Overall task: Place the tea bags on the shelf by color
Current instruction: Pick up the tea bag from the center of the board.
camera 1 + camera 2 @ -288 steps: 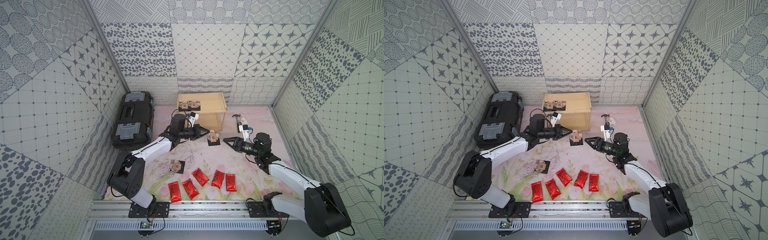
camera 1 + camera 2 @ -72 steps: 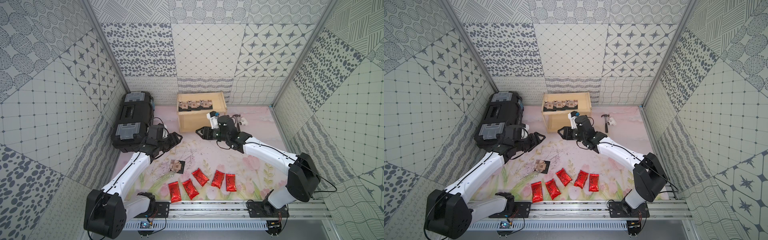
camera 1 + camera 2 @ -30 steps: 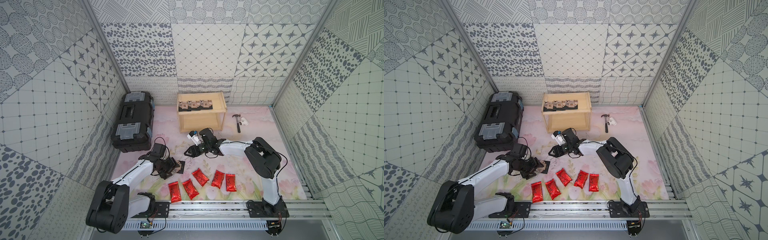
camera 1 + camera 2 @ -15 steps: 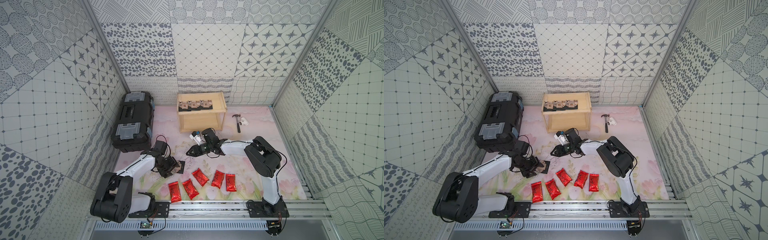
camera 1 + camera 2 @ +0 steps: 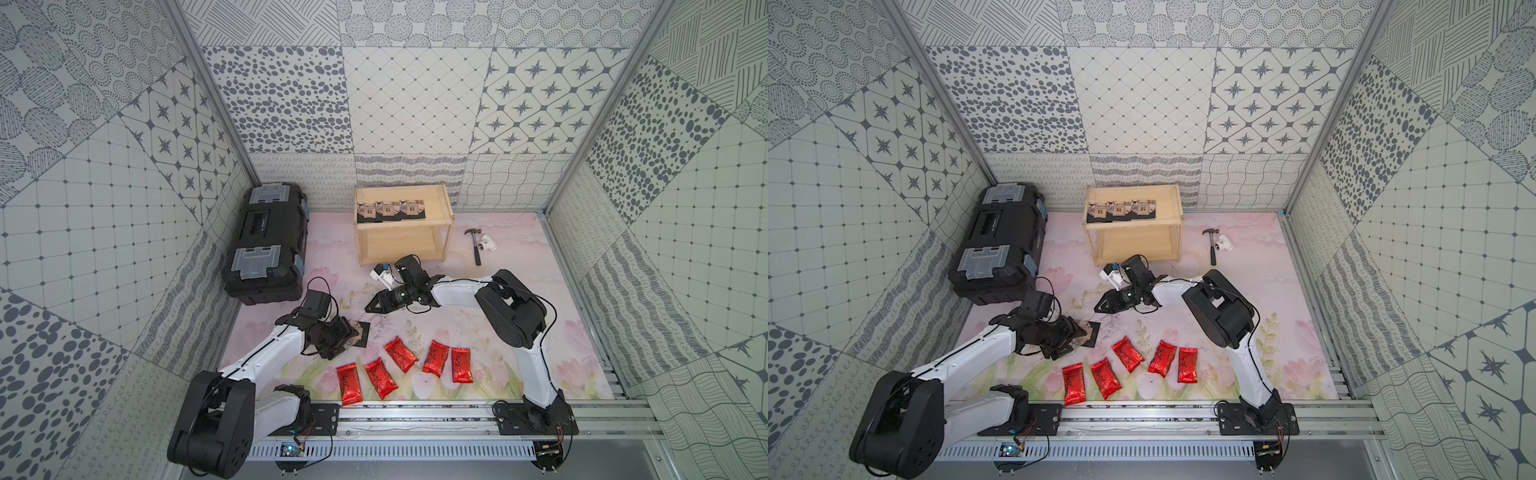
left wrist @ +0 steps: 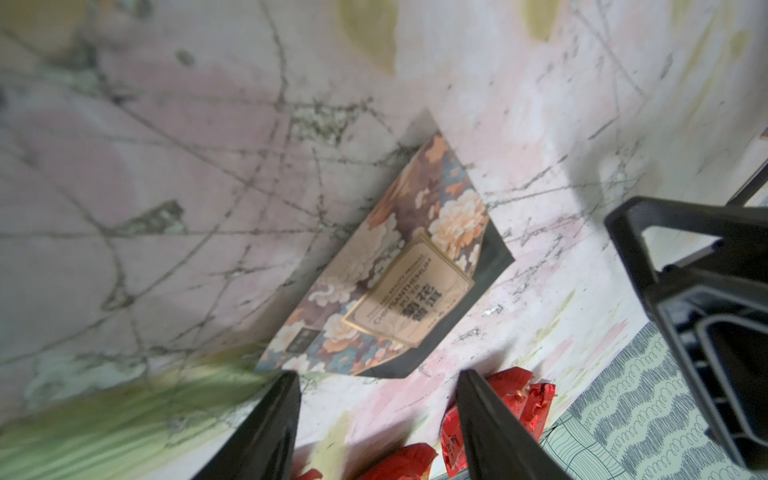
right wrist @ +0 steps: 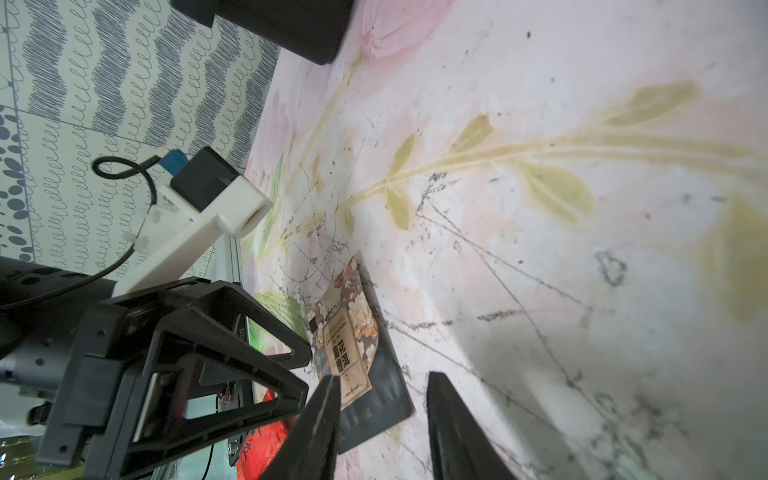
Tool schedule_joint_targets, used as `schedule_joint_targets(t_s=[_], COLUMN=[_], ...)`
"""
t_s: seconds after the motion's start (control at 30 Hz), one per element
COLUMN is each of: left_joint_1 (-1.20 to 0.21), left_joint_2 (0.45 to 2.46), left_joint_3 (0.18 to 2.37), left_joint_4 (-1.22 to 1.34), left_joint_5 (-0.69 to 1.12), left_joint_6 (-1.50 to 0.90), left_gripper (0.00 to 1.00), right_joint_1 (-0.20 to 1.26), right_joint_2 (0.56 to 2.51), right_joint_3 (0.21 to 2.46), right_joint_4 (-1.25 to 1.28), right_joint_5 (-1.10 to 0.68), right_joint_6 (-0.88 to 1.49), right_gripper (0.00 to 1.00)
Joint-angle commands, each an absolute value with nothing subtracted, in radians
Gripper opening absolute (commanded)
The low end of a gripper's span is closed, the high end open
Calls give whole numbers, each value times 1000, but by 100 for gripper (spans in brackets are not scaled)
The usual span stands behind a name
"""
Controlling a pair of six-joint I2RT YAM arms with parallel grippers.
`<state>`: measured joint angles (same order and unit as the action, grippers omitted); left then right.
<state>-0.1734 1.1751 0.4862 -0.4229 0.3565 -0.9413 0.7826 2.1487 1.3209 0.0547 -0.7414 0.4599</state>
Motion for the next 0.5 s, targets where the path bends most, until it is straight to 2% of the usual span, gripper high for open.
schedule_joint_targets(t_s=[0.0,0.47], left_joint_1=[-176,-184], left_joint_2=[1134,972], left_joint_3=[445,395], left_joint_4=[-251,-336], left_joint_5=[267,228], left_joint_6=[-935,-972], left_gripper=[65,64], right_joint_1=[799,810], right_joint_2=[2190,2241], right_joint_3=[1358,1395], right_joint_4=[34,-55], right_joint_5=[-757,-767], right_joint_6=[439,418], right_gripper=[38,37])
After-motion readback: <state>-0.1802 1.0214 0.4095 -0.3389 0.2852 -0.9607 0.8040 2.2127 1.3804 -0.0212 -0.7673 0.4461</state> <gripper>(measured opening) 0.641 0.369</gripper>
